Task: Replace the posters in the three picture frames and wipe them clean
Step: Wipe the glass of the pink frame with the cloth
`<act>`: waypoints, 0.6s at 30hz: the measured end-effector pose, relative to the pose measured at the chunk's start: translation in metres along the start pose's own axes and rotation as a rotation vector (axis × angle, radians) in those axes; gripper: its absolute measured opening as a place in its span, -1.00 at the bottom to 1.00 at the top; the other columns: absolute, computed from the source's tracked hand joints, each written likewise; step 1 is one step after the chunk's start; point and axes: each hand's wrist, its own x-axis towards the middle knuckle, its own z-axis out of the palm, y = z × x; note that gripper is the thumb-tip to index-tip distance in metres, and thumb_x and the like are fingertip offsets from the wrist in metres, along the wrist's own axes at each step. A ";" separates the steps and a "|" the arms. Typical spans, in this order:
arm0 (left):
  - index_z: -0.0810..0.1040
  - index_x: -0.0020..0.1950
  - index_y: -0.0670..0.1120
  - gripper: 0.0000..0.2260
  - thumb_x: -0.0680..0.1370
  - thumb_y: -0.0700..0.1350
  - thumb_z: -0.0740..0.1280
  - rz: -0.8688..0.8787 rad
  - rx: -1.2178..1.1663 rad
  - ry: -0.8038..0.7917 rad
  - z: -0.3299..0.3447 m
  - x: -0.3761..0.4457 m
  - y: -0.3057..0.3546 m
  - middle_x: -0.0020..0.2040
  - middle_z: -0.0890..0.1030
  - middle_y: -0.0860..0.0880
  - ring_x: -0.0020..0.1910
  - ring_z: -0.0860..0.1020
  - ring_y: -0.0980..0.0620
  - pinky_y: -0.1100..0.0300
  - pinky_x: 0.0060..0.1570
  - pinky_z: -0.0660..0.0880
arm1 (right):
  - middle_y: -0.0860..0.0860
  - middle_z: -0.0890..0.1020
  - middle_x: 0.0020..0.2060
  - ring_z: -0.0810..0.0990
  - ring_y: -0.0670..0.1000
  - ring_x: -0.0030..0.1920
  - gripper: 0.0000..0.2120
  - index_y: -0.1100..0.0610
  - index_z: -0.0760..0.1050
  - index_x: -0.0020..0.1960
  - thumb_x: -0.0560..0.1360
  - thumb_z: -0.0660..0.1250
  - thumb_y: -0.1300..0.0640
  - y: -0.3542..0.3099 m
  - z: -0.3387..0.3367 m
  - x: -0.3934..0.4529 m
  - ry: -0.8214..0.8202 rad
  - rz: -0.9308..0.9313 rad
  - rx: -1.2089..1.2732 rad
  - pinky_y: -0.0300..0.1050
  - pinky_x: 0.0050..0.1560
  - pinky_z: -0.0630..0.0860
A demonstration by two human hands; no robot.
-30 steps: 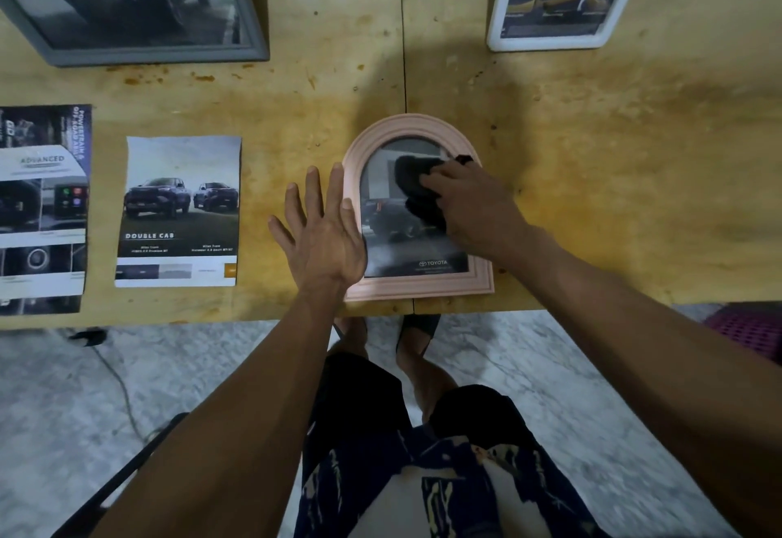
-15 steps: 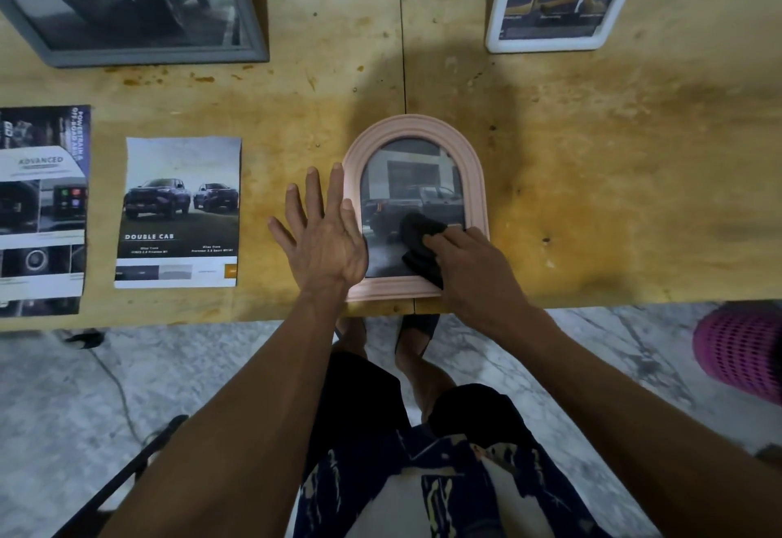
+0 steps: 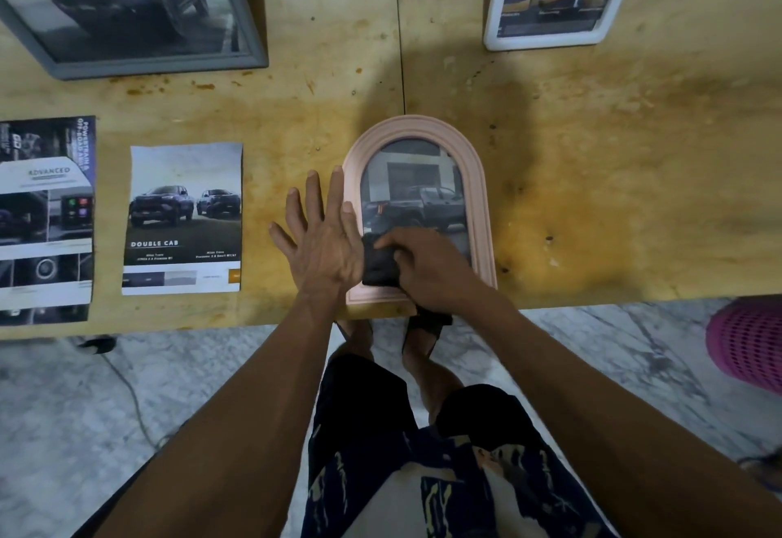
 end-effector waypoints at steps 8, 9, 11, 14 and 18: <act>-0.10 0.58 0.30 -0.56 0.68 0.18 -0.17 0.052 0.023 -0.025 -0.007 0.003 -0.007 0.63 -0.04 0.11 0.59 -0.10 -0.10 -0.33 0.45 -0.09 | 0.15 0.46 0.17 0.44 0.12 0.14 -0.70 0.17 0.46 0.29 0.64 0.12 0.10 0.031 -0.039 0.027 0.531 0.091 -0.150 -0.18 0.08 0.29; -0.10 0.58 0.30 -0.56 0.68 0.18 -0.16 0.055 0.026 -0.016 -0.006 0.003 -0.008 0.63 -0.03 0.10 0.58 -0.09 -0.11 -0.33 0.45 -0.07 | 0.18 0.45 0.18 0.43 0.18 0.14 -0.68 0.21 0.46 0.28 0.63 0.12 0.10 0.037 -0.031 0.031 0.483 0.062 -0.274 -0.08 0.12 0.32; -0.09 0.58 0.30 -0.56 0.68 0.17 -0.16 0.053 0.028 0.000 -0.005 0.002 -0.009 0.62 -0.02 0.10 0.58 -0.08 -0.11 -0.33 0.44 -0.06 | 0.19 0.47 0.15 0.44 0.24 0.12 -0.62 0.24 0.49 0.25 0.60 0.04 0.09 0.041 -0.017 0.039 0.460 0.026 -0.406 0.04 0.14 0.31; -0.09 0.58 0.30 -0.56 0.69 0.17 -0.16 0.053 0.034 0.007 -0.003 0.001 -0.008 0.62 -0.02 0.09 0.58 -0.07 -0.11 -0.33 0.44 -0.07 | 0.19 0.49 0.16 0.43 0.23 0.13 -0.50 0.24 0.52 0.22 0.57 -0.06 0.01 0.026 -0.018 0.056 0.500 0.074 -0.335 0.06 0.16 0.33; -0.09 0.58 0.31 -0.57 0.69 0.18 -0.17 0.047 0.028 0.016 -0.001 0.002 -0.008 0.63 -0.02 0.09 0.59 -0.08 -0.11 -0.33 0.44 -0.08 | 0.17 0.45 0.24 0.38 0.22 0.18 -0.66 0.22 0.50 0.29 0.59 0.14 0.15 0.009 -0.020 0.078 0.440 0.053 -0.313 0.04 0.15 0.32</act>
